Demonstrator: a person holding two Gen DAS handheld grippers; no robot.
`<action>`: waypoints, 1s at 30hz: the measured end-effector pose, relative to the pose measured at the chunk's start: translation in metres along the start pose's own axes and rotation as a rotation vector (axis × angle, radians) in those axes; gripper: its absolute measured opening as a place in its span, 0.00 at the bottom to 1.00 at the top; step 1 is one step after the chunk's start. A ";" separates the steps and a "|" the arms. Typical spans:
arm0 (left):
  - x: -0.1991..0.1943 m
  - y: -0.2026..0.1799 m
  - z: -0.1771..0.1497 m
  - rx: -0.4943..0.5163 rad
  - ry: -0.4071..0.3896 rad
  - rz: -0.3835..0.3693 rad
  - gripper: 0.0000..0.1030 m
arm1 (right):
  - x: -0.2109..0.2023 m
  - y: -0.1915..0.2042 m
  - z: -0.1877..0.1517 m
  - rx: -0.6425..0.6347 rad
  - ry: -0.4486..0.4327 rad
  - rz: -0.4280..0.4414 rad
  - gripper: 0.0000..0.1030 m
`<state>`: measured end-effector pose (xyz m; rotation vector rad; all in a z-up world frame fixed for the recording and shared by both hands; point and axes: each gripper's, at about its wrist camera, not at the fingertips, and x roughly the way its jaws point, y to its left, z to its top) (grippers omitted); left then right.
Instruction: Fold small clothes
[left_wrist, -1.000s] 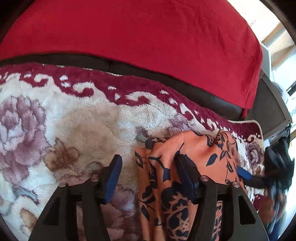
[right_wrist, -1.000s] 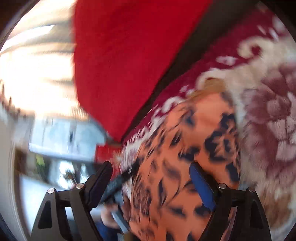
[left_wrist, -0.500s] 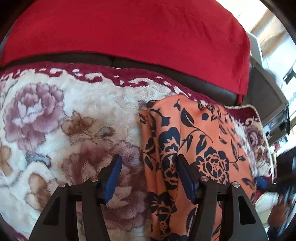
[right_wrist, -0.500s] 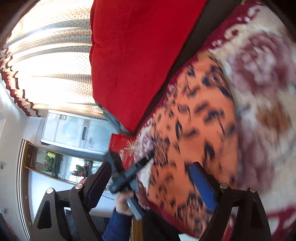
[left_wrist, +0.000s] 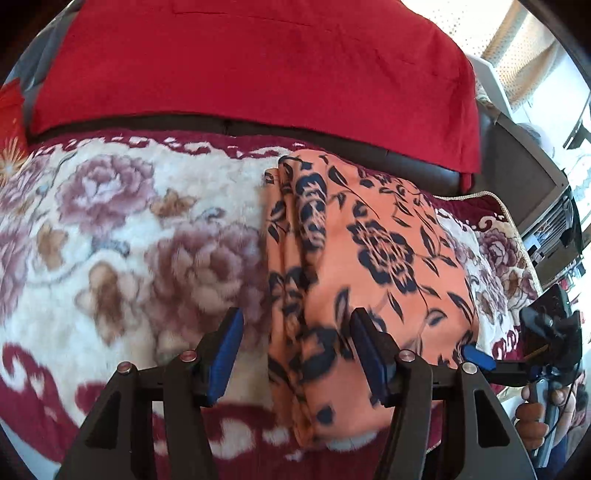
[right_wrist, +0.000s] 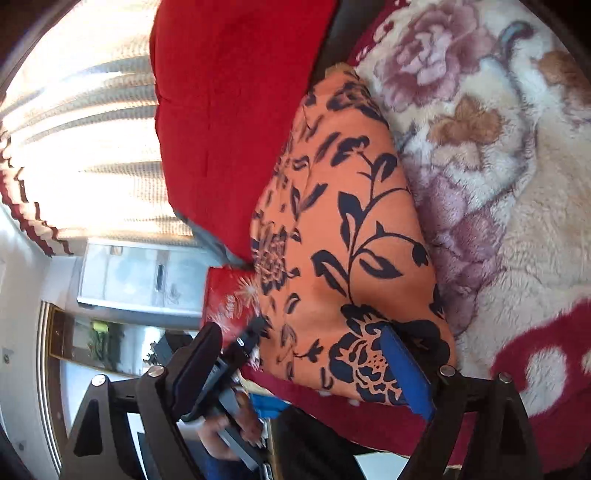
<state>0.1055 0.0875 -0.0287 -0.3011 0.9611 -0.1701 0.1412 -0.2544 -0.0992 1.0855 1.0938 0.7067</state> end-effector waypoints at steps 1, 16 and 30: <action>-0.006 -0.003 -0.004 0.008 -0.015 0.005 0.60 | -0.001 0.007 -0.003 -0.030 -0.005 -0.017 0.87; -0.019 -0.011 -0.023 0.046 -0.025 0.092 0.62 | -0.013 0.040 -0.022 -0.196 -0.012 -0.177 0.87; -0.012 0.005 -0.006 -0.060 -0.065 -0.061 0.80 | -0.032 0.035 0.019 -0.224 -0.131 -0.311 0.87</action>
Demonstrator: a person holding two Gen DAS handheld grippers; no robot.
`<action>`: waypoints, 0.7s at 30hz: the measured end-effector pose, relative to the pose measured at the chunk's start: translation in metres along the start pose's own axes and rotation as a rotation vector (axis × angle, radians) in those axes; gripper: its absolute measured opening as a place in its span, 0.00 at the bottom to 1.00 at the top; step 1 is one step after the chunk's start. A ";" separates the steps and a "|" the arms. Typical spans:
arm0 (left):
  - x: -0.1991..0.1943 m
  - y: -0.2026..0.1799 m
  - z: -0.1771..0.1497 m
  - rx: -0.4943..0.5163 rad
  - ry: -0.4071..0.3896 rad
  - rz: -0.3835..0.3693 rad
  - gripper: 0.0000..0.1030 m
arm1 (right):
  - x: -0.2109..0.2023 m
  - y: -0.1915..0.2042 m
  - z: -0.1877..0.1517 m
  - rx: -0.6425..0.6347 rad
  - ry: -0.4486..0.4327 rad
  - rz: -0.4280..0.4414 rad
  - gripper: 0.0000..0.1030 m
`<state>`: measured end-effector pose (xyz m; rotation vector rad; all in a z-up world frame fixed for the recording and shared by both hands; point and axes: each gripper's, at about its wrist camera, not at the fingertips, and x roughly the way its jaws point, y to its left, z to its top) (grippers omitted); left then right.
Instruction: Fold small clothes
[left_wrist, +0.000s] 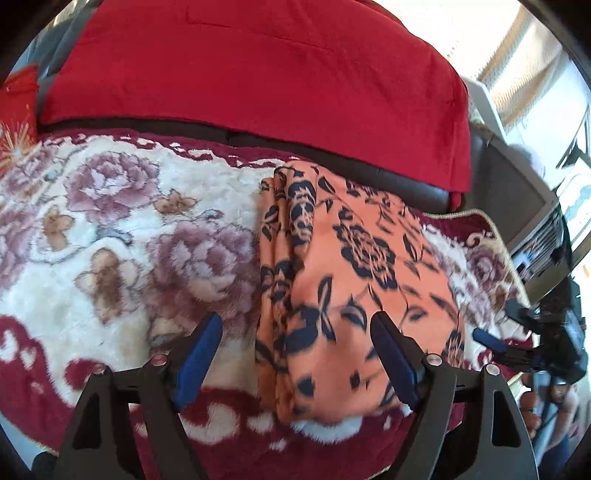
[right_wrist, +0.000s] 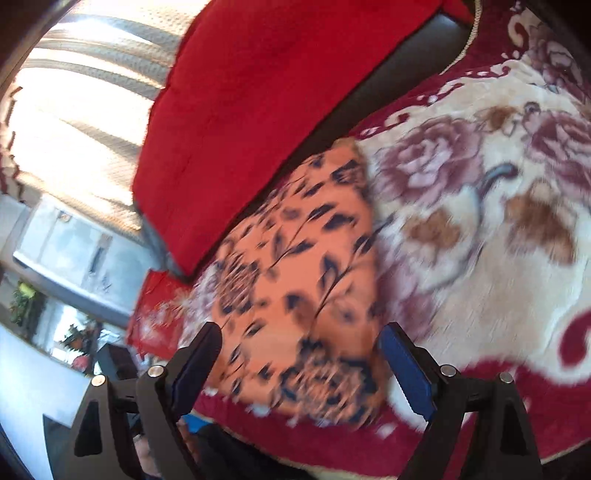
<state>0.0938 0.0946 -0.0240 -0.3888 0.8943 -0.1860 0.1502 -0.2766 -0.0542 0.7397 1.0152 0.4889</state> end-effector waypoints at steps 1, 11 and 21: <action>0.006 0.004 0.004 -0.022 0.012 -0.017 0.80 | 0.004 -0.003 0.006 0.009 0.006 0.000 0.87; 0.028 0.014 0.031 -0.109 0.039 -0.152 0.80 | 0.048 -0.004 0.030 -0.006 0.083 -0.030 0.87; 0.081 0.017 0.024 -0.137 0.167 -0.152 0.77 | 0.089 0.012 0.030 -0.115 0.158 -0.126 0.87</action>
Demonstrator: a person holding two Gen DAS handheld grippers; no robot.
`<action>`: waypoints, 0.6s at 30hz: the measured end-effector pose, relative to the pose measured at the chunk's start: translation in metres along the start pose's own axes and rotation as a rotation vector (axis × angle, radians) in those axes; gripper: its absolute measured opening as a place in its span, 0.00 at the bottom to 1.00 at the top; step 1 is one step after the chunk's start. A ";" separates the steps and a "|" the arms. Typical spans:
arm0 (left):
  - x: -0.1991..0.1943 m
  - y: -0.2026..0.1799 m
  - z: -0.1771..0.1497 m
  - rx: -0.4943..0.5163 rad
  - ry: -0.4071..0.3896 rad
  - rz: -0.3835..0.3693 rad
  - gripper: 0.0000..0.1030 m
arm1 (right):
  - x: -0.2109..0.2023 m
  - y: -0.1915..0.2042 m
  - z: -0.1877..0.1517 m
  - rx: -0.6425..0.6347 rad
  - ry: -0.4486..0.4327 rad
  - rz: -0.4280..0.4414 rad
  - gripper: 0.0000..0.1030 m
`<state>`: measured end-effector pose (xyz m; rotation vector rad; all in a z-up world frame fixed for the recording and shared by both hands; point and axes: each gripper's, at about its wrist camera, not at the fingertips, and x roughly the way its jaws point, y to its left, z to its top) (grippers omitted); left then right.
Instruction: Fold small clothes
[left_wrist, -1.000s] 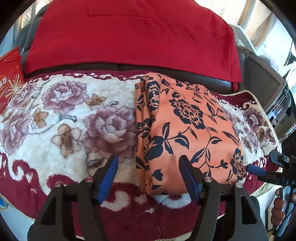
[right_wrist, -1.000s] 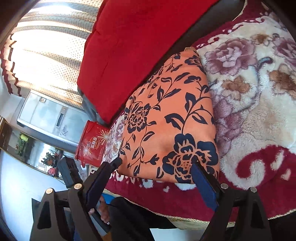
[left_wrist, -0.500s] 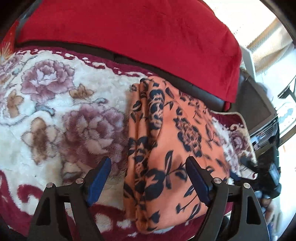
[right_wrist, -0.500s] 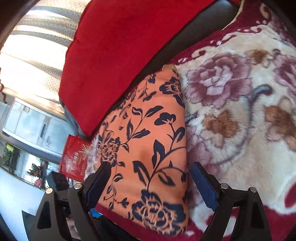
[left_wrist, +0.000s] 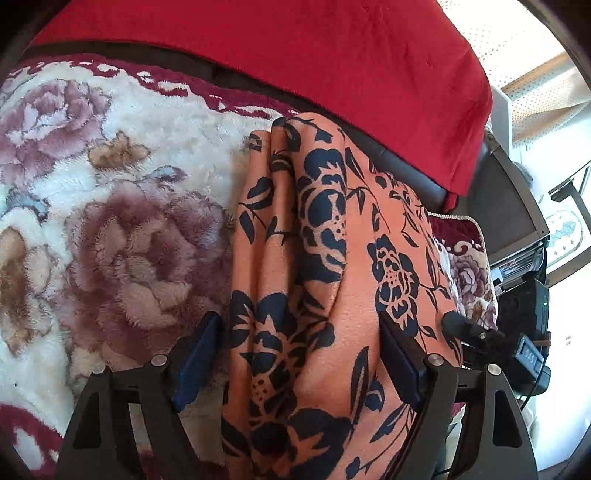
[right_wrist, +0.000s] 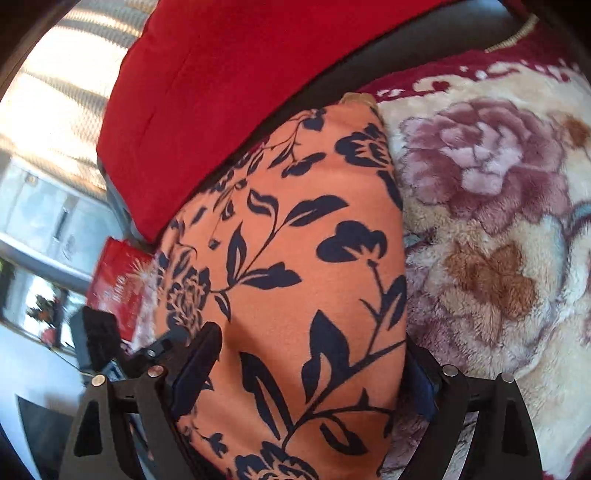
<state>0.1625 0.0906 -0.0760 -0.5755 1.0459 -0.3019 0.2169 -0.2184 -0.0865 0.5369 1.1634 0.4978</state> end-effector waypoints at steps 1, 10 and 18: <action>-0.001 -0.002 -0.001 0.010 -0.003 -0.007 0.73 | -0.001 0.002 -0.001 -0.008 -0.002 -0.007 0.85; 0.004 0.005 -0.002 -0.014 0.019 -0.117 0.46 | 0.004 0.018 0.004 -0.075 0.021 -0.096 0.58; -0.025 -0.020 -0.001 0.040 -0.080 -0.116 0.35 | -0.034 0.093 -0.001 -0.345 -0.086 -0.223 0.39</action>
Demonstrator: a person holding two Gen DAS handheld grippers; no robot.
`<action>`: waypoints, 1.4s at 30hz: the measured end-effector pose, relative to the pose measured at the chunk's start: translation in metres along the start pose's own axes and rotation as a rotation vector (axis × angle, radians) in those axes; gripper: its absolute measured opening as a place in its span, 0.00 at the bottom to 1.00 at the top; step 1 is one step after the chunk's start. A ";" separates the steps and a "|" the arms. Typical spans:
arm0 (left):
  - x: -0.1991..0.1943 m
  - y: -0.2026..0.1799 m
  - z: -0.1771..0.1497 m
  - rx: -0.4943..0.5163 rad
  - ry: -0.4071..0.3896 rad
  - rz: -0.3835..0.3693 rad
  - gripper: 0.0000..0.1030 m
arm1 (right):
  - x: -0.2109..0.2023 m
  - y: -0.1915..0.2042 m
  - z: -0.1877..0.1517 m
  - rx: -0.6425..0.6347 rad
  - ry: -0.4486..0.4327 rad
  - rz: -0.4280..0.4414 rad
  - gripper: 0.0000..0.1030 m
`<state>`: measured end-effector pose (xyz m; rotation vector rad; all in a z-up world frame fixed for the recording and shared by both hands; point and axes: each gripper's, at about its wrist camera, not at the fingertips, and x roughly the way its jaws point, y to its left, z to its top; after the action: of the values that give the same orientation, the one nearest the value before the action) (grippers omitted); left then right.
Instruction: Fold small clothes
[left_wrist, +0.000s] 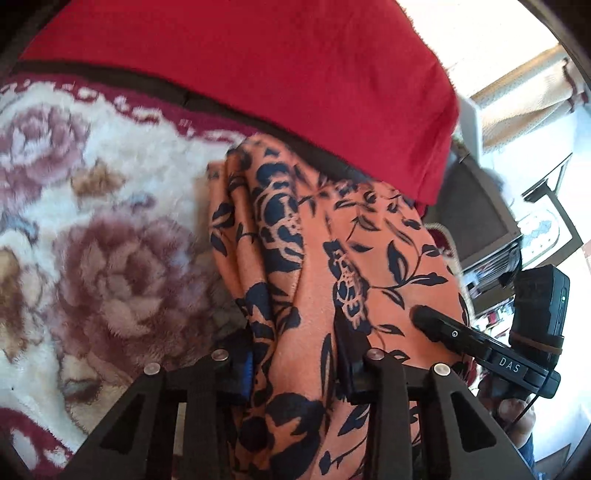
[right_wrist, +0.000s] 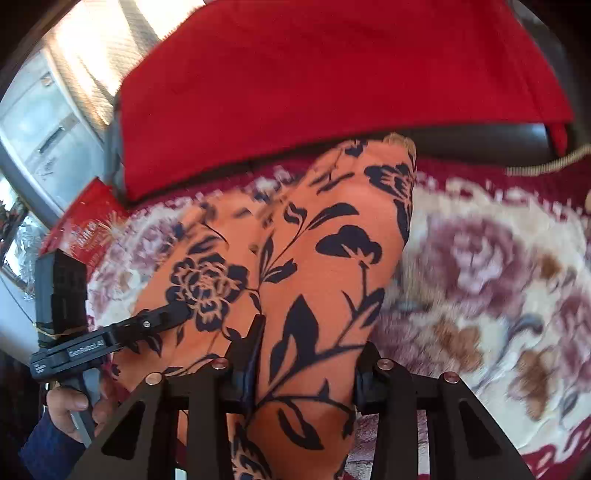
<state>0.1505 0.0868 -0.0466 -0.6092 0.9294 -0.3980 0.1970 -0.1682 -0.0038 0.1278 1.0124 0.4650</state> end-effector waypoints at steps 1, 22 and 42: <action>-0.004 -0.008 0.003 0.012 -0.014 -0.011 0.35 | -0.008 0.002 0.004 -0.010 -0.019 -0.004 0.39; 0.082 -0.065 0.036 0.128 0.010 0.134 0.40 | 0.001 -0.109 0.039 0.134 -0.068 -0.079 0.58; 0.098 -0.049 0.096 0.066 0.013 0.234 0.50 | -0.003 -0.077 0.032 0.144 -0.061 0.093 0.75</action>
<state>0.2814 0.0237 -0.0327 -0.4322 0.9839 -0.2215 0.2471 -0.2351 -0.0089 0.3169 0.9826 0.4704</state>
